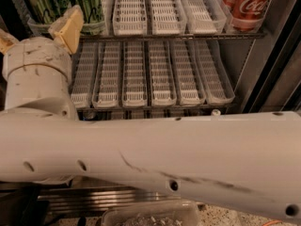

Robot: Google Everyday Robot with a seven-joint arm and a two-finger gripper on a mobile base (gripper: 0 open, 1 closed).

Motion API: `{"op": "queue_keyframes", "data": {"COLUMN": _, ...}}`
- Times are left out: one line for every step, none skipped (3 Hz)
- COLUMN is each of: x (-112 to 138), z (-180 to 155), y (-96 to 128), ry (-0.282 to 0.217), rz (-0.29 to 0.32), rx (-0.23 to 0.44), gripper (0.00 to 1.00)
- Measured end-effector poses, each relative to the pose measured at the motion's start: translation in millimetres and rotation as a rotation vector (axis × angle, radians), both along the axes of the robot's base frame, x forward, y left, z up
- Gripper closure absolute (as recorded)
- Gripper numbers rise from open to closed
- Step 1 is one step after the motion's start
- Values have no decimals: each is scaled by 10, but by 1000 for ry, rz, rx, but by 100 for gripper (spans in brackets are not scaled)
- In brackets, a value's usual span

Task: Pick green can from top shelf of fridge

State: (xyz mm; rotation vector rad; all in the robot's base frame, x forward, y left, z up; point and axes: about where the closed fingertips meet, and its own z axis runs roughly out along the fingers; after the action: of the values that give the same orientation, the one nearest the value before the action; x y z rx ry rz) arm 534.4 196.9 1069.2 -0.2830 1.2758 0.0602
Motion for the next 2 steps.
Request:
{"op": "queue_keyframes", "data": {"x": -41, "z": -39, "y": 86, "ry": -9, "rz": -11, "rx": -36, "gripper": 10}}
{"op": "queue_keyframes", "data": {"x": -8, "z": -56, "y": 140, "ry": -22, "rz": -30, "rx": -55, "gripper": 18}}
